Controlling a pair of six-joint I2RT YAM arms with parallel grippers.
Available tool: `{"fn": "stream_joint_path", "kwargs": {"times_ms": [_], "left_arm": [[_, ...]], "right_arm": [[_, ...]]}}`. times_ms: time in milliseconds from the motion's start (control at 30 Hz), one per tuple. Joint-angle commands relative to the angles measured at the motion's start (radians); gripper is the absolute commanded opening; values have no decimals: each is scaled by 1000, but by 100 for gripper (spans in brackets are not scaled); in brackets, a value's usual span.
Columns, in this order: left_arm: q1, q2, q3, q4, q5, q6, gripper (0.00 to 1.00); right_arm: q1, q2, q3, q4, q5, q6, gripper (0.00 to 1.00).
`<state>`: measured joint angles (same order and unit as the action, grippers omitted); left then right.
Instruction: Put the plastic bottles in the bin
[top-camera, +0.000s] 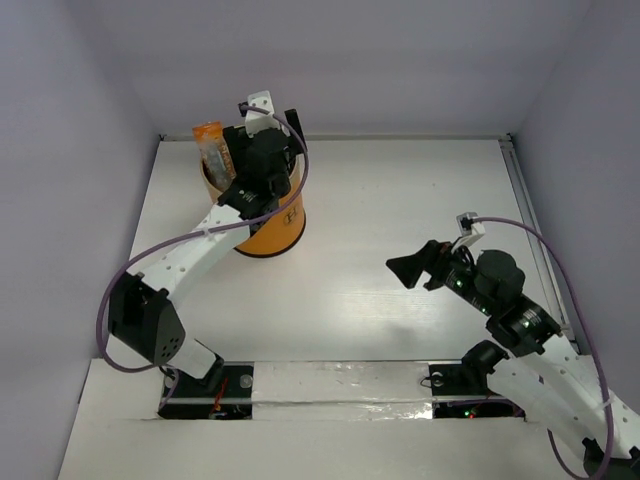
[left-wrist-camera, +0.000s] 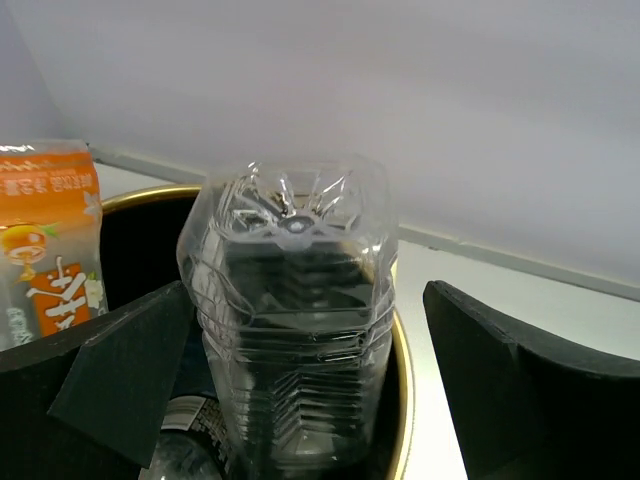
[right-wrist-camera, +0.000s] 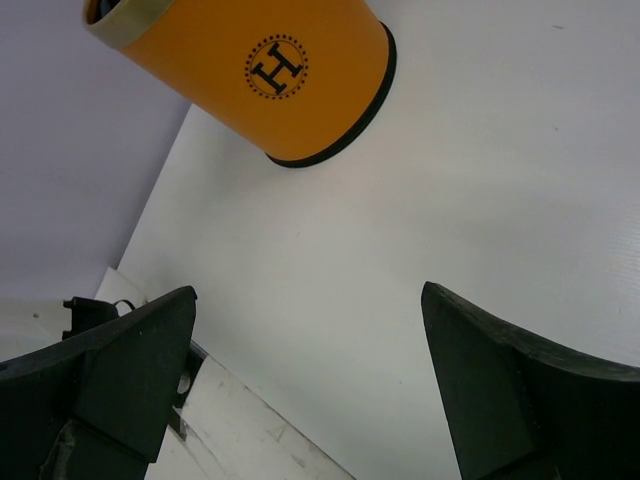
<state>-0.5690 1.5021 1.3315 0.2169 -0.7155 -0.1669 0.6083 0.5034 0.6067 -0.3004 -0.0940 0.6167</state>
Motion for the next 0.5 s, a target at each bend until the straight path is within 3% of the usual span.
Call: {"fn": "stream_joint_path", "kwargs": {"times_ms": [0, 200, 267, 367, 433, 467], "left_arm": [[-15, -85, 70, 15, -12, -5, 99], [-55, -149, 213, -94, 70, -46, 99], [-64, -169, 265, -169, 117, -98, 99], [-65, -229, 276, -236, 181, -150, 99], [-65, -290, 258, -266, 203, -198, 99], [-65, -308, 258, -308, 206, -212, 99]], "right_arm": [[-2, 41, 30, 127, 16, -23, 100], [-2, 113, 68, 184, 16, -35, 98], [-2, 126, 96, 198, 17, -40, 87], [-2, 132, 152, 201, 30, -54, 47], [-2, 139, 195, 178, 48, -64, 11], [-2, 141, 218, 169, 56, -78, 5]]}}
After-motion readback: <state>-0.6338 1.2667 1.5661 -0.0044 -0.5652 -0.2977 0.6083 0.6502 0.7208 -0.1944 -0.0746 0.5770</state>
